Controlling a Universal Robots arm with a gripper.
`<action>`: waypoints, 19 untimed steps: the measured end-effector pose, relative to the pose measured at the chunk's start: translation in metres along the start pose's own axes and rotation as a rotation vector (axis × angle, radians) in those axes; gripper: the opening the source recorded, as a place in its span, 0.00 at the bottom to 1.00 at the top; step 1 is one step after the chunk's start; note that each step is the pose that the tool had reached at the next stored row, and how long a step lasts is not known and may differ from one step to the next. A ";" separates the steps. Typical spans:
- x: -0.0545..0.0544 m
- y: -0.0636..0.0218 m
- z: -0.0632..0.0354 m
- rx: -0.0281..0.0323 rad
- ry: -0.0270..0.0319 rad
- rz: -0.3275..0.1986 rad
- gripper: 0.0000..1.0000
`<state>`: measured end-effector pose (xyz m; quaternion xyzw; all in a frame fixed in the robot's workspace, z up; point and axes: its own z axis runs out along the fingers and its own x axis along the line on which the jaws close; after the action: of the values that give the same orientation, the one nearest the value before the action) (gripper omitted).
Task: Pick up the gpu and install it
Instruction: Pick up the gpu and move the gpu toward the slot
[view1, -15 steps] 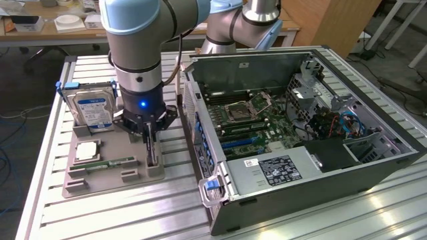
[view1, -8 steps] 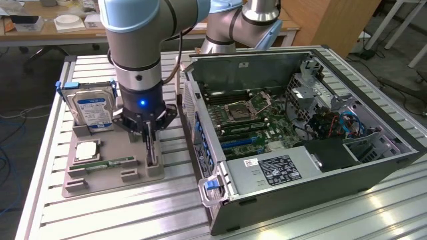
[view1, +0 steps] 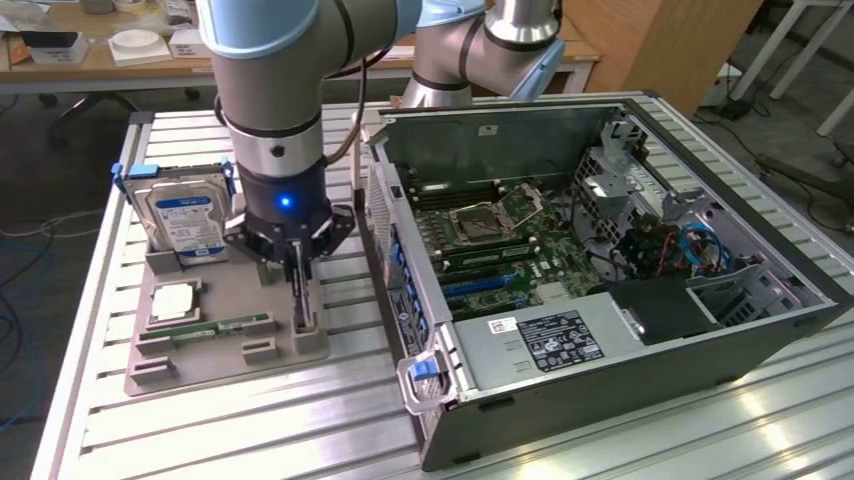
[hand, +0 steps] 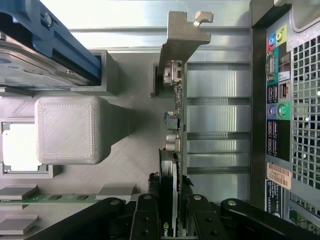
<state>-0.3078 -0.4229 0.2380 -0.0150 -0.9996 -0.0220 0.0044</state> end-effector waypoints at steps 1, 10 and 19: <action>0.000 0.0000 -0.0007 -0.0006 0.0000 0.000 0.26; 0.000 0.0002 -0.0077 -0.0074 0.0004 0.000 0.26; 0.000 0.0005 -0.0153 -0.0096 0.0007 0.000 0.26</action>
<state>-0.3078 -0.4230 0.2533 -0.0150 -0.9995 -0.0269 0.0047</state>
